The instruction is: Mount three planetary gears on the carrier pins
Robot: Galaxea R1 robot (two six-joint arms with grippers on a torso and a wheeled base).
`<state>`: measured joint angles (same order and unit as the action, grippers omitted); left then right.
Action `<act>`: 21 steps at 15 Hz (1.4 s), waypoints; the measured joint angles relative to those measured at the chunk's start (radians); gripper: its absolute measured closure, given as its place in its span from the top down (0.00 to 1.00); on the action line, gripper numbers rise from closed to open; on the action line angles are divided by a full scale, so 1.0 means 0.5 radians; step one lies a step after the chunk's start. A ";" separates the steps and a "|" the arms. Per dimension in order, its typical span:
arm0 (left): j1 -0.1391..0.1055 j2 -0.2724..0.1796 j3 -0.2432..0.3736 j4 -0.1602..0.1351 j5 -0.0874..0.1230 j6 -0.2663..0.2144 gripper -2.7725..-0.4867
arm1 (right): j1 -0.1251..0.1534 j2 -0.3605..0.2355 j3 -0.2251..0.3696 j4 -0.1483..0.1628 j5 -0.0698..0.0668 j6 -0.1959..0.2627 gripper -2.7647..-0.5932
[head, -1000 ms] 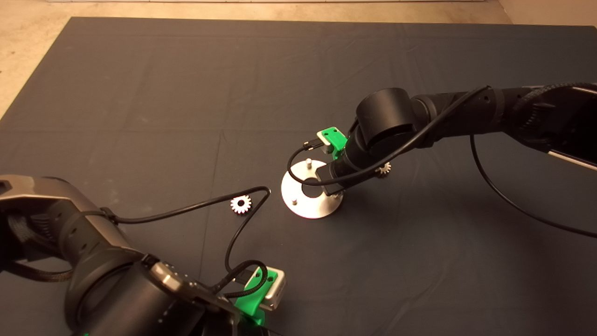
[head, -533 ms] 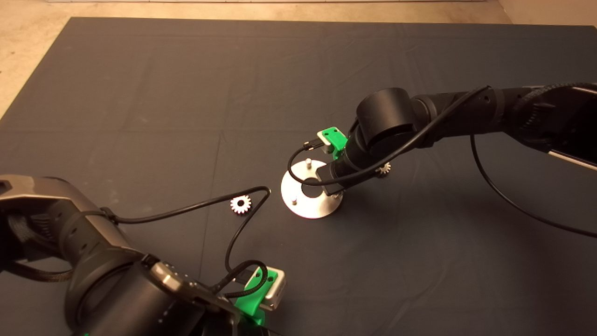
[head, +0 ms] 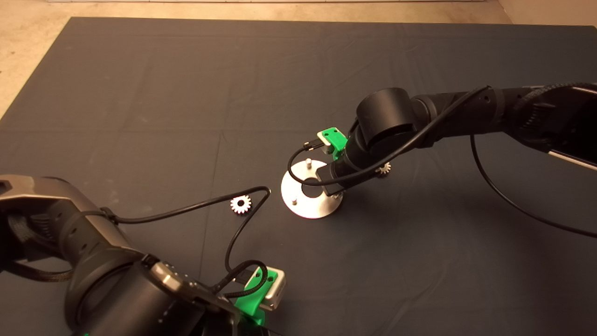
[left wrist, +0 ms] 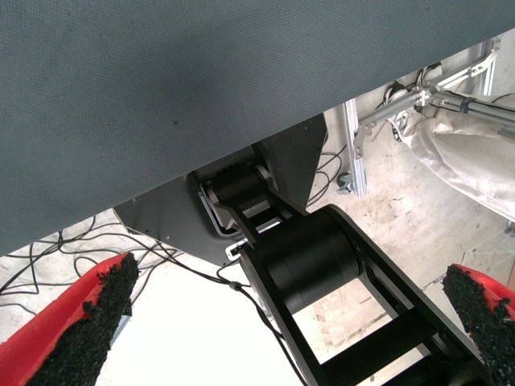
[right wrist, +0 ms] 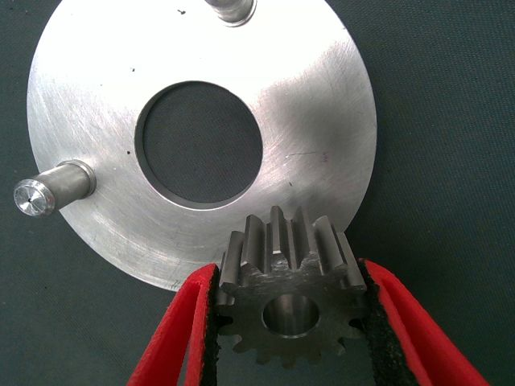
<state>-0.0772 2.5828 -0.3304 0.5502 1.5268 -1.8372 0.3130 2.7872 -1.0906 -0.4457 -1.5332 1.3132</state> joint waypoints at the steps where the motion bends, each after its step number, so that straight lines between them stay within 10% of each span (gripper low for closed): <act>1: 0.000 0.000 0.000 0.000 0.000 0.000 0.99 | 0.000 0.000 0.000 0.004 0.000 0.000 0.19; 21: 0.000 -0.001 0.000 0.000 0.000 -0.006 0.99 | -0.011 -0.012 -0.011 0.058 0.007 0.000 0.19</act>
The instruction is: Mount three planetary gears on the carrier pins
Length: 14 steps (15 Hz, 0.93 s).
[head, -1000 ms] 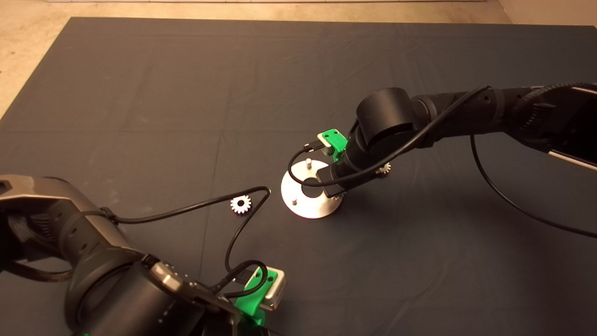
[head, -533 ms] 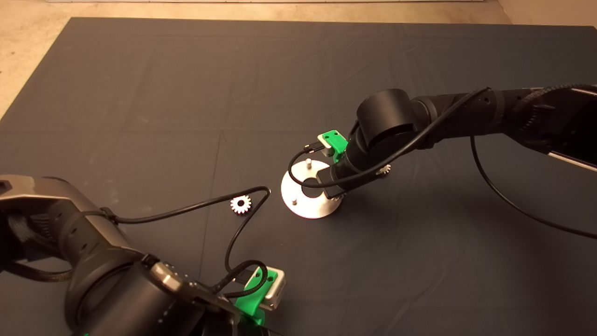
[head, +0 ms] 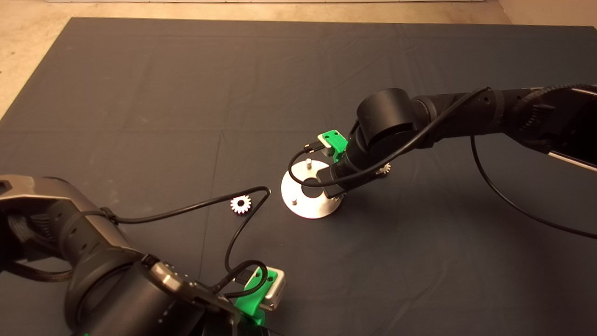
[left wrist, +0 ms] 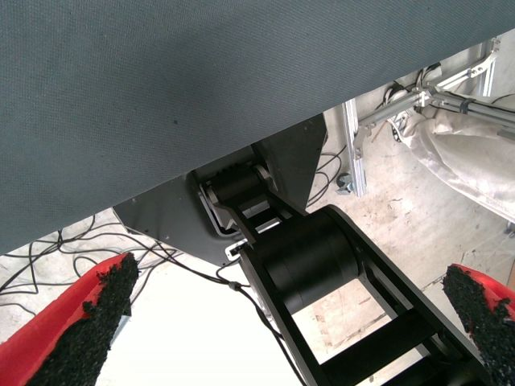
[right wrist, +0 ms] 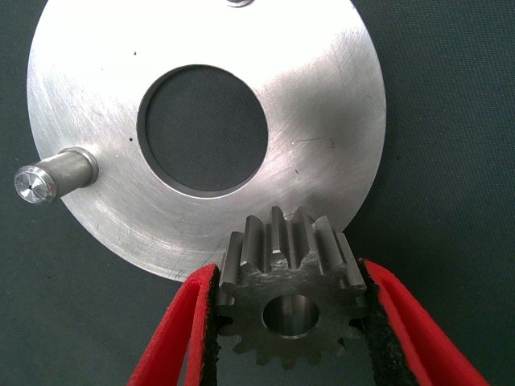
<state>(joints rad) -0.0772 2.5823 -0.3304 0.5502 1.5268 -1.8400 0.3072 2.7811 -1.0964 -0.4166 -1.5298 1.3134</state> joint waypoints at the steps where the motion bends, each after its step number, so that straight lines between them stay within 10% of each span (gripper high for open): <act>1: 0.000 0.001 0.000 0.000 0.000 0.000 0.99 | 0.000 -0.003 0.000 0.000 0.002 0.000 0.19; 14: 0.000 0.000 0.000 0.000 0.000 -0.001 0.99 | 0.004 -0.036 0.005 0.030 0.036 0.000 0.19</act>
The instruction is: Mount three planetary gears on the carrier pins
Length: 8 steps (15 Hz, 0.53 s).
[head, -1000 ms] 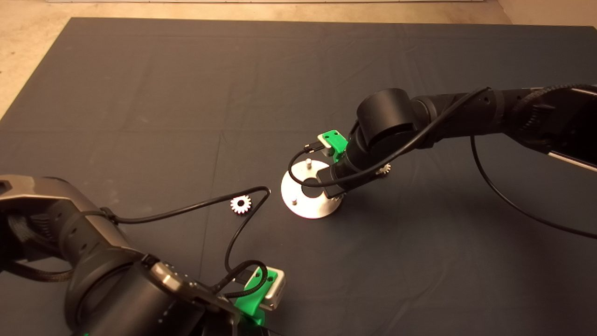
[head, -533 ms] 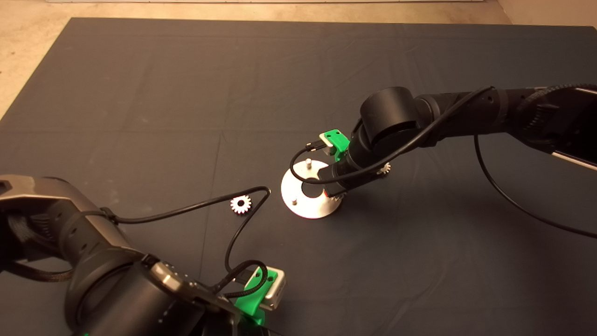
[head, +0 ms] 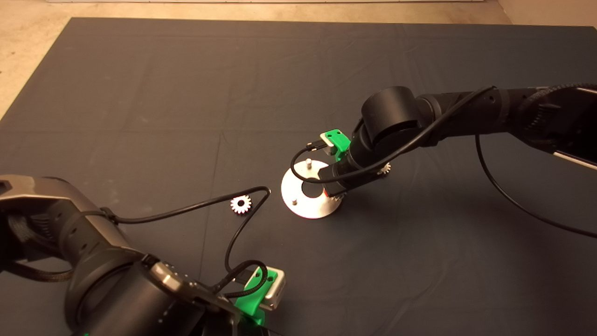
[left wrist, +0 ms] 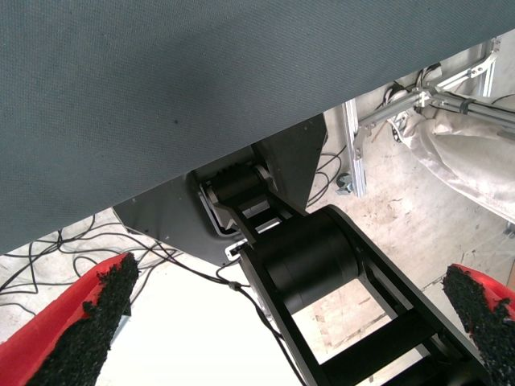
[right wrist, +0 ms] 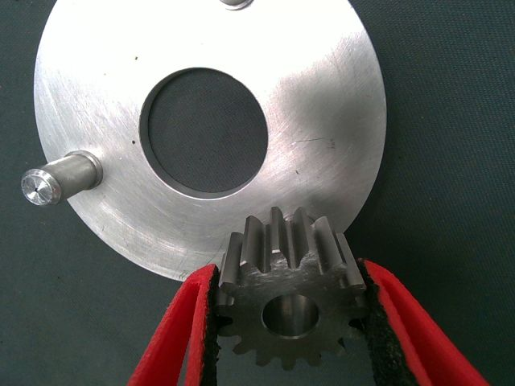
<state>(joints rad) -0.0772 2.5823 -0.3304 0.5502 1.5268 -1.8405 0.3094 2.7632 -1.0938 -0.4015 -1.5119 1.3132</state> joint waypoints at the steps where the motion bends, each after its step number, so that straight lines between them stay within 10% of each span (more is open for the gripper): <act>1: 0.000 -0.001 0.000 0.000 0.001 0.000 0.99 | 0.000 -0.003 0.006 0.004 -0.001 0.000 0.19; 8: 0.000 0.000 0.000 0.001 0.000 0.000 0.99 | -0.003 -0.015 0.025 0.020 -0.009 0.000 0.19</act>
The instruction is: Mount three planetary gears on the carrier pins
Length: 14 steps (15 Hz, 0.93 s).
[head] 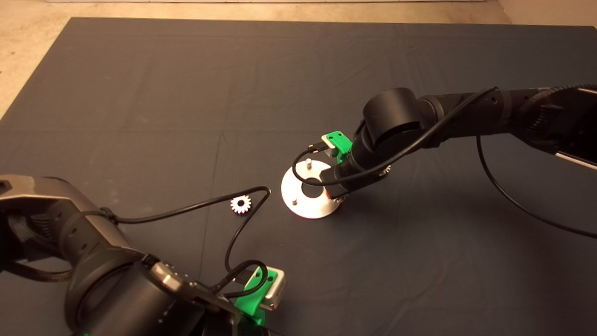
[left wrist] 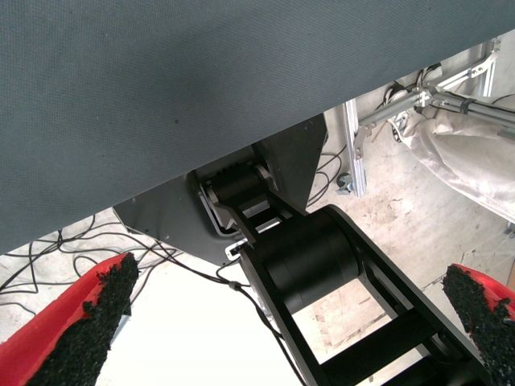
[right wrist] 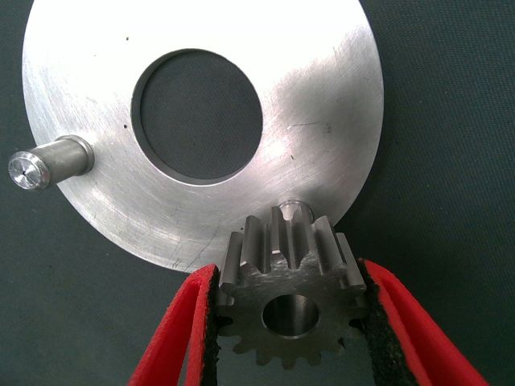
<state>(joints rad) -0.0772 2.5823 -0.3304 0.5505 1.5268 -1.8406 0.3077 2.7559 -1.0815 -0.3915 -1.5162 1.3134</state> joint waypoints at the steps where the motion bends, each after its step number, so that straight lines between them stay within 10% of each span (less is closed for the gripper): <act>1: 0.000 0.001 0.000 0.000 0.000 0.000 0.99 | 0.000 0.000 0.001 0.000 -0.001 0.000 0.19; 14: 0.000 0.001 0.000 0.000 0.000 -0.008 0.99 | 0.006 0.009 -0.035 0.021 -0.001 0.000 0.19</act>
<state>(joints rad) -0.0772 2.5829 -0.3304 0.5506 1.5268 -1.8445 0.3106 2.7604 -1.0991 -0.3809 -1.5168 1.3132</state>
